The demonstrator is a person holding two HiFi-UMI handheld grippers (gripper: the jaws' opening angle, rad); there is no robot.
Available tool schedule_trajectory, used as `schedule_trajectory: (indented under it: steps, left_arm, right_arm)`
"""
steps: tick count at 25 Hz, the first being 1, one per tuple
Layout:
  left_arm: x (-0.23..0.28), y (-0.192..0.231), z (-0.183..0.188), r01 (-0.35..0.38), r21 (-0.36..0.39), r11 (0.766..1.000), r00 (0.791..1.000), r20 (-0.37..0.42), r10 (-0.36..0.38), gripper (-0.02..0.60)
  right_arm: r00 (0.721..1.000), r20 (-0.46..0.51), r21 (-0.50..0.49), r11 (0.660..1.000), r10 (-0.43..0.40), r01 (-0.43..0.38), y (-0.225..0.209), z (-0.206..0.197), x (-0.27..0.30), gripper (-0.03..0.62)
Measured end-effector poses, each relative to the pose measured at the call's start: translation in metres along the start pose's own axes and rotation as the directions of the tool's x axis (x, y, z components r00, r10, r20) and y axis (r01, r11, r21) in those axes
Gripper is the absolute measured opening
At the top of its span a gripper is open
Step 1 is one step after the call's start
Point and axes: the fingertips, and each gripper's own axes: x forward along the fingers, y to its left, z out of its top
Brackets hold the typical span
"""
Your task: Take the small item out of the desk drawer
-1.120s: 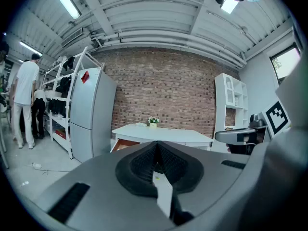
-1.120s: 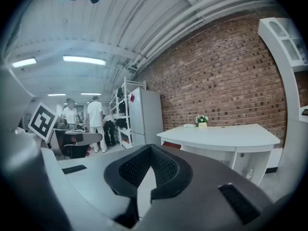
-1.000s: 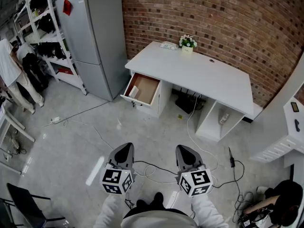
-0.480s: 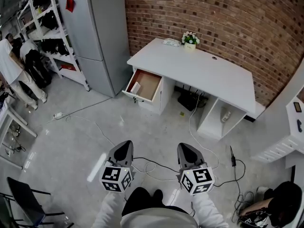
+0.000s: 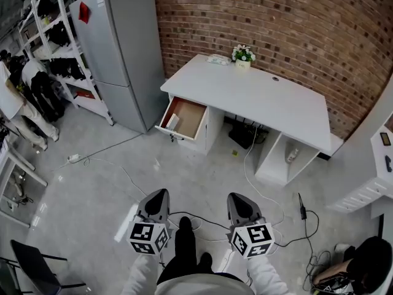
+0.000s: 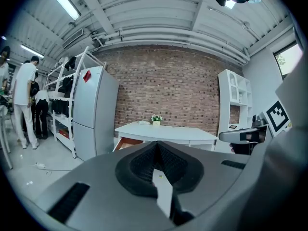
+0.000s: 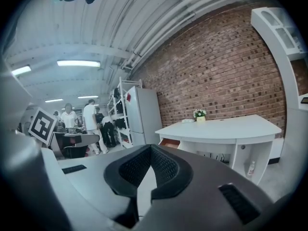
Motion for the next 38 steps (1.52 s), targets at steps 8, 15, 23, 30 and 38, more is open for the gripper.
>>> schedule_trajectory:
  steps: [8,15,23,30,38]
  left_arm:
    - [0.071,0.049,-0.001,0.022,-0.02,1.0,0.999,-0.03,-0.022,0.018]
    - [0.145,0.123,0.002,0.003,-0.053,0.999,0.998,-0.069,-0.007,0.088]
    - [0.214,0.199,0.008,0.006,-0.059,0.998,0.995,-0.097,-0.012,0.125]
    - [0.251,0.237,0.012,0.007,-0.077,0.997,0.995,-0.103,-0.015,0.159]
    - [0.289,0.263,0.0,-0.009,-0.105,0.994,0.992,-0.126,-0.005,0.172]
  right_arm:
    - [0.999,-0.034,0.004,1.0,0.008,-0.008,-0.01,0.009,0.081,0.026]
    - [0.998,-0.069,0.019,1.0,0.007,-0.005,-0.02,0.024,0.179,0.026]
    - [0.995,-0.096,0.026,0.999,-0.023,0.025,-0.022,0.038,0.268,0.026]
    - [0.993,-0.106,0.011,0.999,-0.046,0.048,-0.024,0.045,0.312,0.026]
    - [0.992,-0.116,0.019,0.999,-0.038,0.041,-0.035,0.052,0.36,0.026]
